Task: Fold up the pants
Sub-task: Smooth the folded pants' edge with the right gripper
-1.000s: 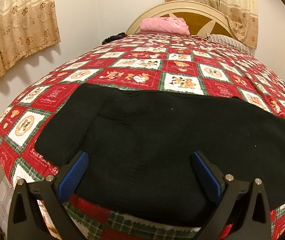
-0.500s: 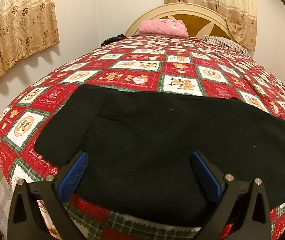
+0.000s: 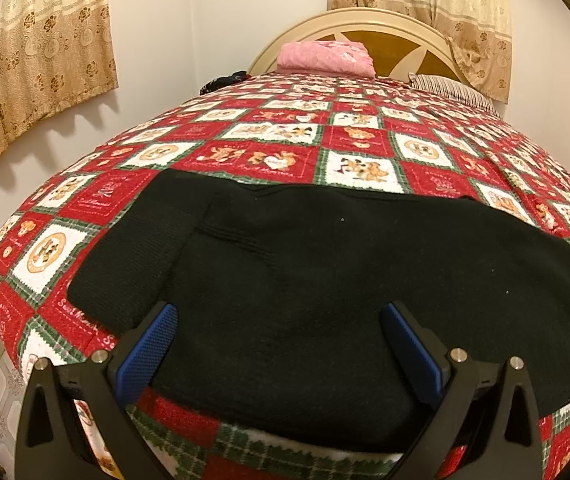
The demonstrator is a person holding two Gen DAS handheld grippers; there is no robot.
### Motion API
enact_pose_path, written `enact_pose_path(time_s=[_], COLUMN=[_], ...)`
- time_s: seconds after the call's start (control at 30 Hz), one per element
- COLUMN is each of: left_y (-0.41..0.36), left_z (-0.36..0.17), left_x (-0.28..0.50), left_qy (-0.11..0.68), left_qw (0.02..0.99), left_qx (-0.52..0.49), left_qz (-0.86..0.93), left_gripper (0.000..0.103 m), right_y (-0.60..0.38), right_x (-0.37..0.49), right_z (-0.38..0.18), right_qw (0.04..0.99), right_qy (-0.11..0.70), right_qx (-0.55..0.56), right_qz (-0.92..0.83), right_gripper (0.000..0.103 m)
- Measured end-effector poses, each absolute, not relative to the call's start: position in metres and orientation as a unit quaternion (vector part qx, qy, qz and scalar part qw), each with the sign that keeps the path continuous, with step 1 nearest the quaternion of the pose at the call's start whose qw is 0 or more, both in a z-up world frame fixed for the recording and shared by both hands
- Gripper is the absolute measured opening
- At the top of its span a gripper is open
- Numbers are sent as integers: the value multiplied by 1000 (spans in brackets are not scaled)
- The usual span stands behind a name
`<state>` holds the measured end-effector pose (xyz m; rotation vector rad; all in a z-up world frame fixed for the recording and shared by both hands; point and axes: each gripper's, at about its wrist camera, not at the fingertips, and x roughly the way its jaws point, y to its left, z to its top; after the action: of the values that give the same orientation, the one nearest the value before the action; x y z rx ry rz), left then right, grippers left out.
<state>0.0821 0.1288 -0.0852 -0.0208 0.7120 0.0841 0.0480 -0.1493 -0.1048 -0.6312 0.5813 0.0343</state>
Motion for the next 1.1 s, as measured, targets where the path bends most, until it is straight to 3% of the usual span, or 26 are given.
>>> enact_pose_path(time_s=[0.07,0.1,0.13,0.17,0.3,0.37,0.4,0.43,0.53,0.6,0.83,1.03,1.1], left_y=[128,129,129,128,128,128,128,128,128,128,127,129,129], left_z=[-85,-85,-85,-85,-85,-85,-85,-85,-85,-85,-84,-84,-85], left_x=[82,82,82,82,81,81,81,81,81,81,81,81,81], left_qy=[348,348,348,348,347,347,347,347,348,347,343,342,342], left_qw=[937,937,937,937,937,937,937,937,937,937,938,939,939], left_qx=[-10,-10,-10,-10,-10,-10,-10,-10,-10,-10,-8,-8,-8], left_qz=[41,41,41,40,41,41,41,41,41,41,40,38,38], left_gripper=[103,103,103,103,103,103,103,103,103,103,103,103,103], right_y=[-151,-154,-160,-167,-207,-225,-232,-236,-238,-226,-213,-279,-311], right_x=[47,46,44,42,42,55,67,83,127,151,160,109,99], right_z=[-99,-91,-82,-71,-37,-31,-33,-37,-60,-75,-75,-16,-13], right_qw=[912,919,925,928,936,943,946,946,925,912,914,957,958], right_qy=[290,299,311,318,287,282,292,308,361,393,395,269,265], right_qx=[-288,-251,-199,-136,42,74,70,60,89,88,64,108,112], right_qz=[23,51,92,138,200,161,122,76,72,72,68,24,-18], right_gripper=[30,37,56,63,66,49,32,25,19,19,24,25,25])
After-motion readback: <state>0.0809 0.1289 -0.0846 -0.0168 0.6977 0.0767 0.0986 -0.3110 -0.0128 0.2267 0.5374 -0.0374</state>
